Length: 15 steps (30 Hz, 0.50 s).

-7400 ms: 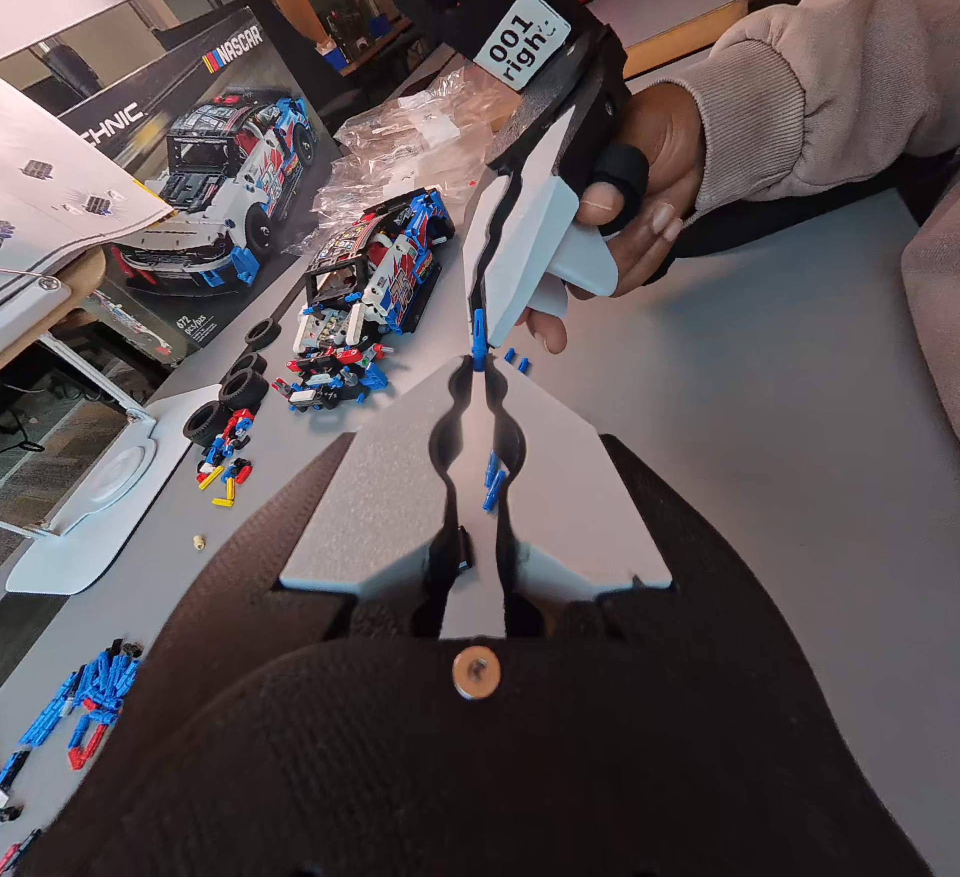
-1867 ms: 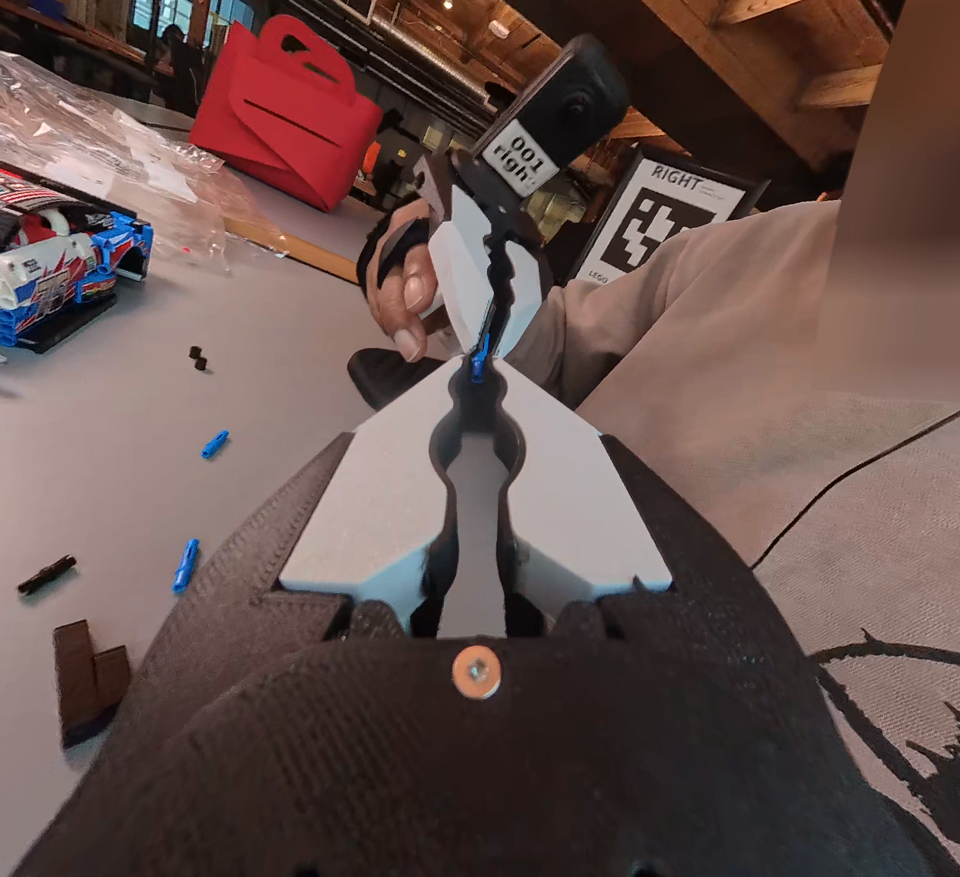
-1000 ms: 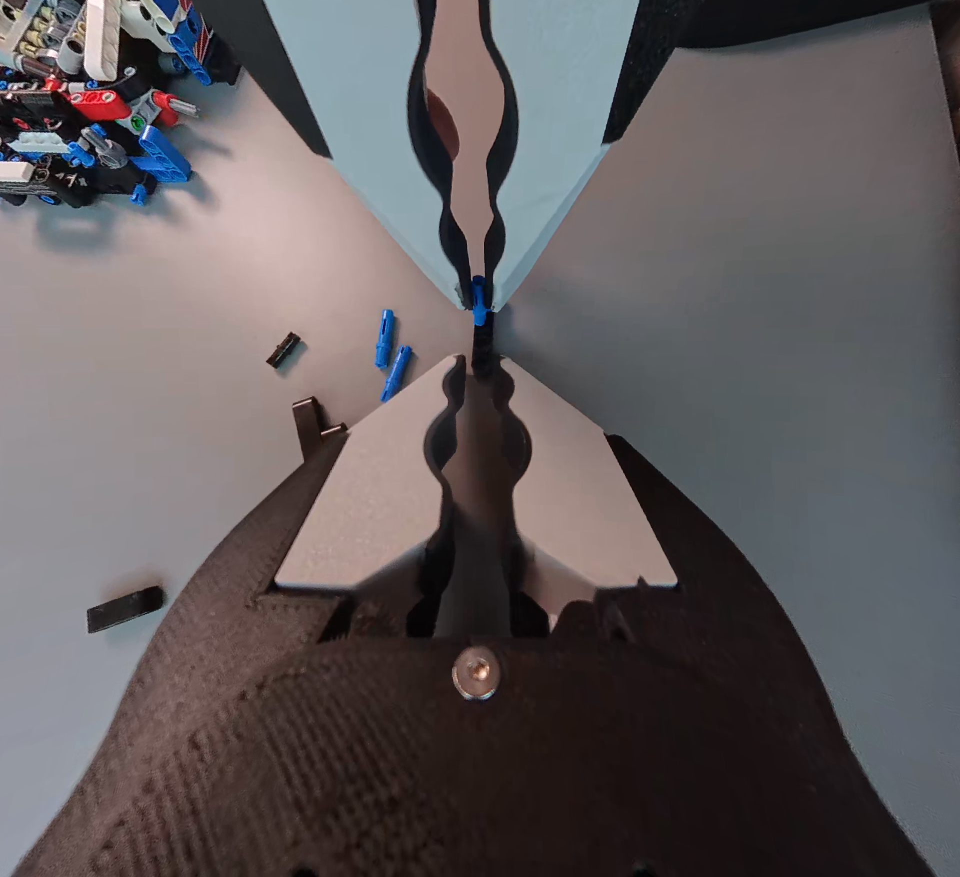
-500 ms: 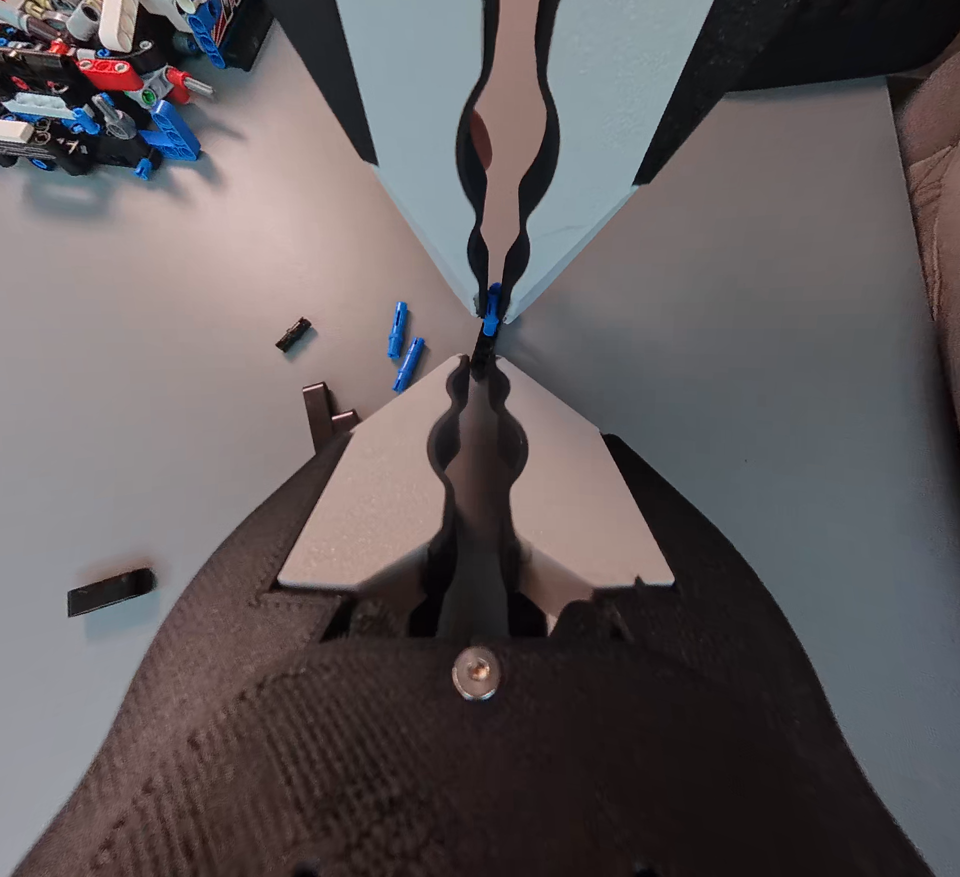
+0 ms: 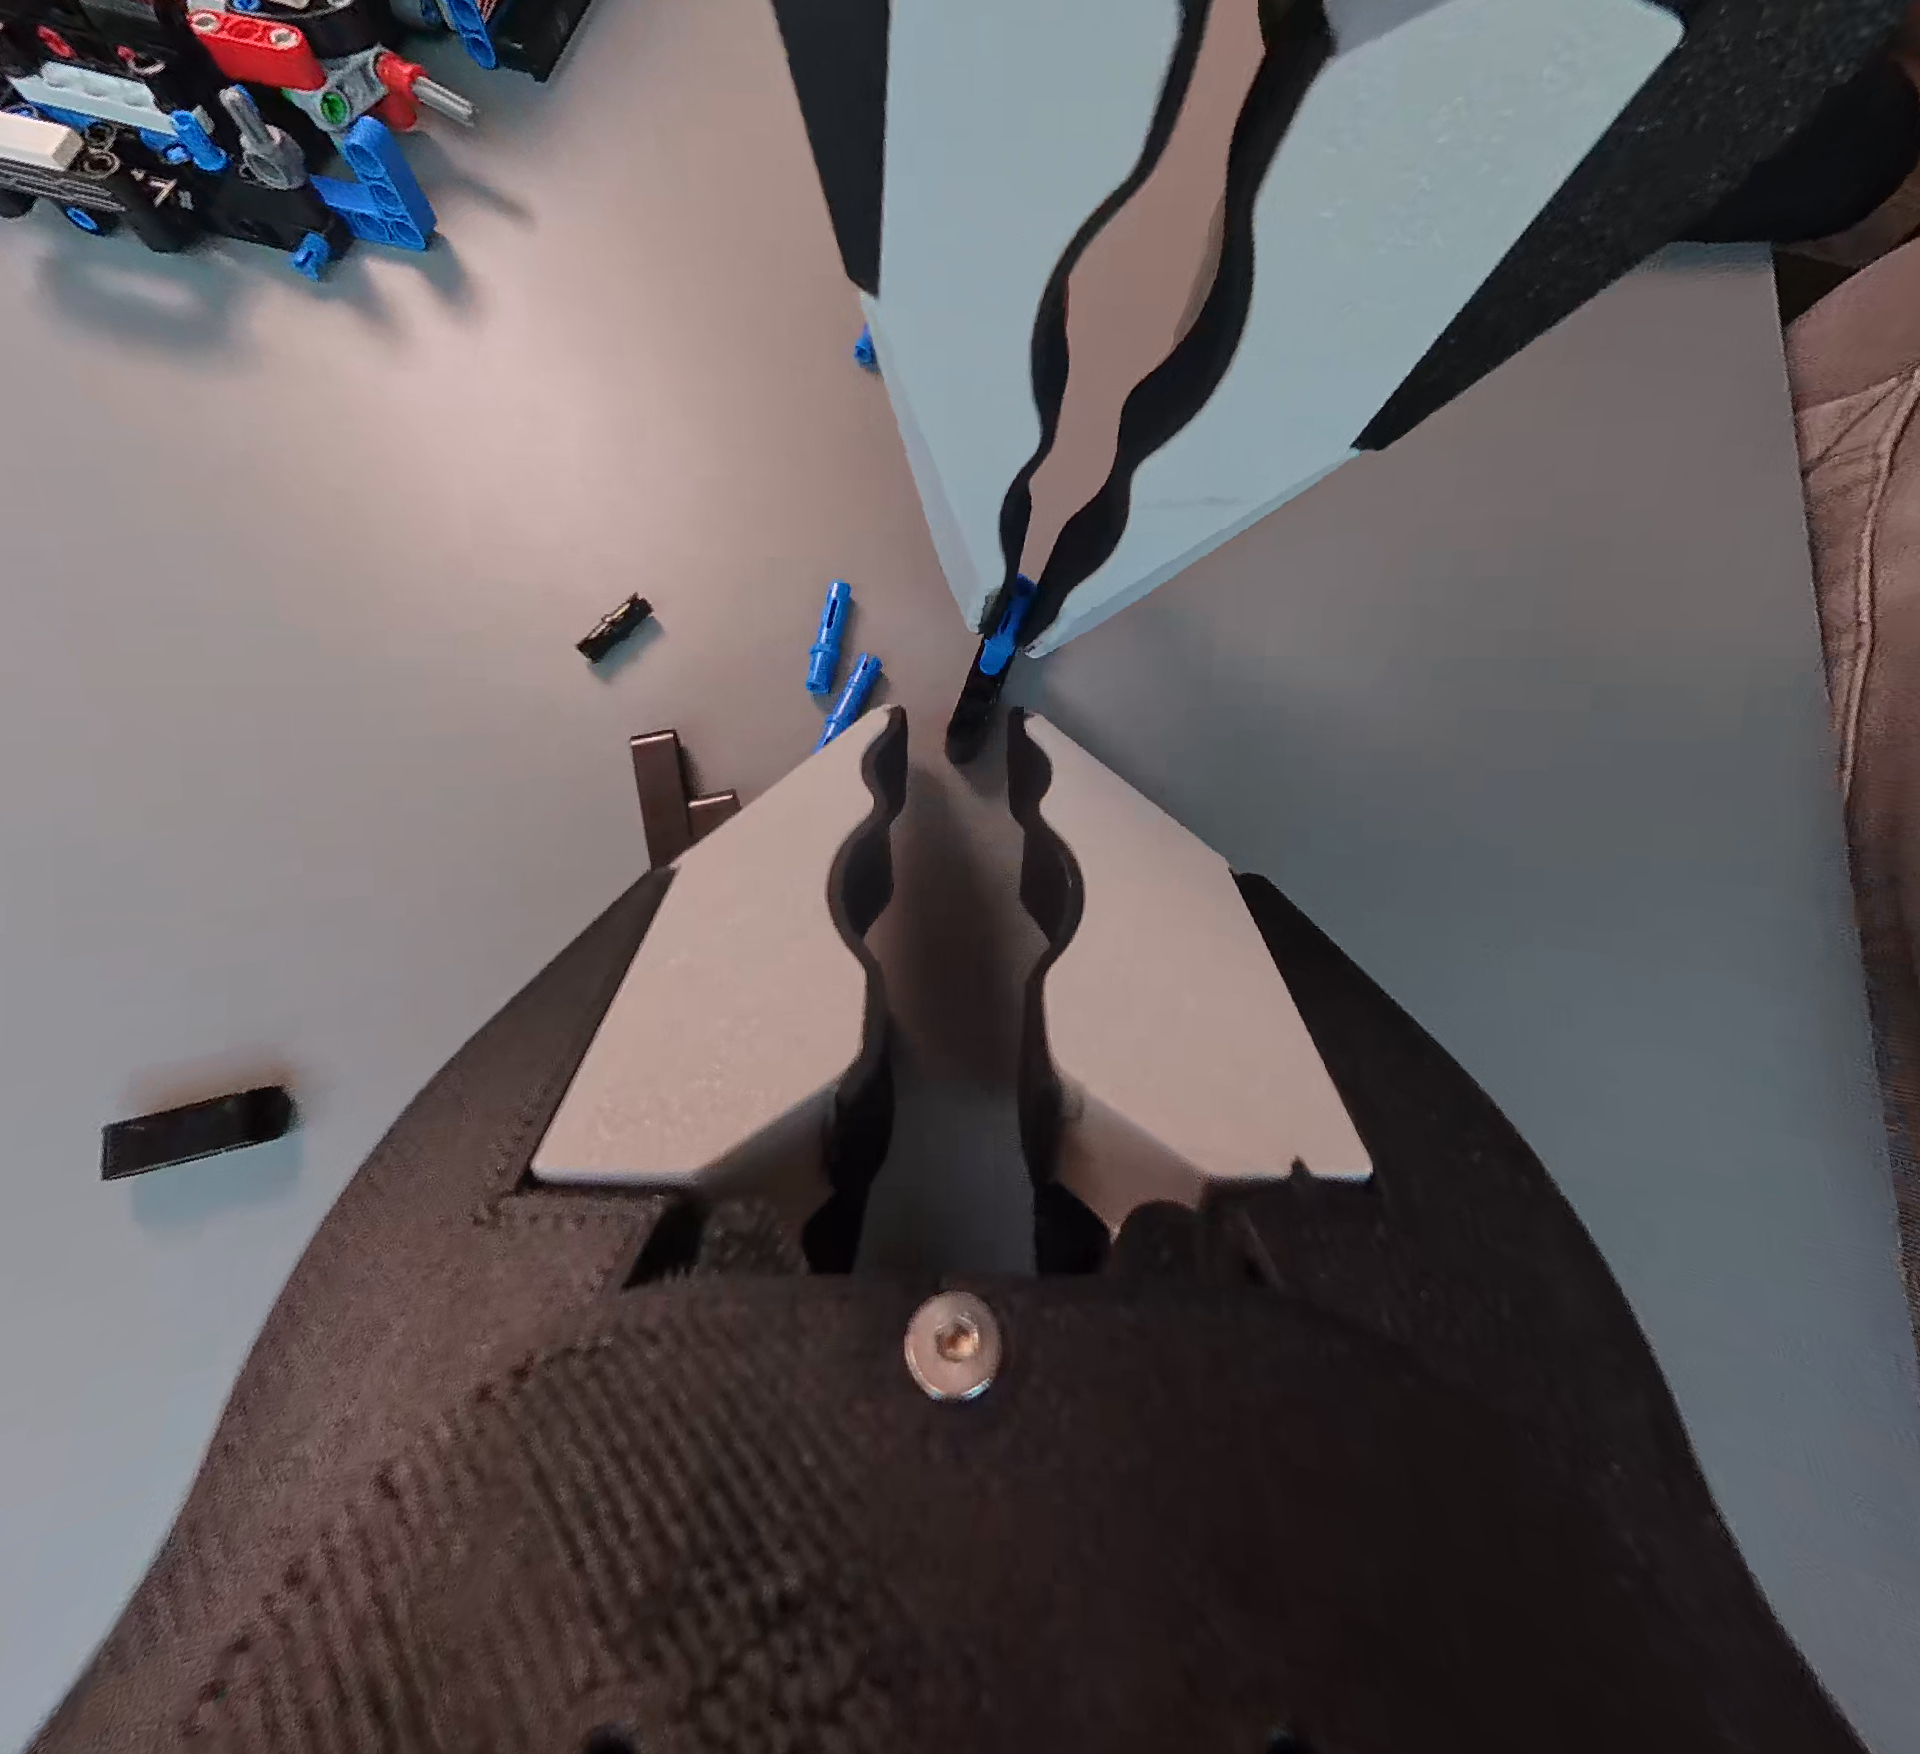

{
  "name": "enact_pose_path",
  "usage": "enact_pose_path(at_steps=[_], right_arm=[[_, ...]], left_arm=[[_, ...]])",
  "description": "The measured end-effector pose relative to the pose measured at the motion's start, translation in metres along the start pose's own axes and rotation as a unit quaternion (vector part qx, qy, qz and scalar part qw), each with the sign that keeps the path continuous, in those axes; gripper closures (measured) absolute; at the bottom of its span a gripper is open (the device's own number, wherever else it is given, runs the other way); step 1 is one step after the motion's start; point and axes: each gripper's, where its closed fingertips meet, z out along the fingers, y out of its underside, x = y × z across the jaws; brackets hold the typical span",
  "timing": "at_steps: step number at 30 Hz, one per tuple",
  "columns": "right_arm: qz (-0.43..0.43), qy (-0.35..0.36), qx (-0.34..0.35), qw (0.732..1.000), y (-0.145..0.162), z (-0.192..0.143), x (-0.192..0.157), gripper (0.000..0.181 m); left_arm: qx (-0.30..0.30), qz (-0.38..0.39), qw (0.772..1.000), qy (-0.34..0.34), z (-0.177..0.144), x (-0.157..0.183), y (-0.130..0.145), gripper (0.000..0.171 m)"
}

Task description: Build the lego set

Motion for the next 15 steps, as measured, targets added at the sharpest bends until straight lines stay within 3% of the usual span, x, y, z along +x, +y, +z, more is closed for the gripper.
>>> enact_pose_path(at_steps=[3,9,15], right_arm=[[-0.018,0.012,-0.007,1.0,0.0,0.0,0.001,0.179],[-0.084,0.019,-0.028,0.996,-0.002,0.001,0.003,0.179],[-0.153,0.012,-0.045,0.987,-0.003,0.001,0.006,0.179]], left_arm=[[0.005,-0.025,1.0,0.01,-0.003,-0.003,0.0,0.152],[-0.015,0.006,1.0,-0.019,-0.003,-0.01,0.007,0.137],[-0.022,0.019,0.999,-0.014,-0.001,-0.011,0.008,0.148]])
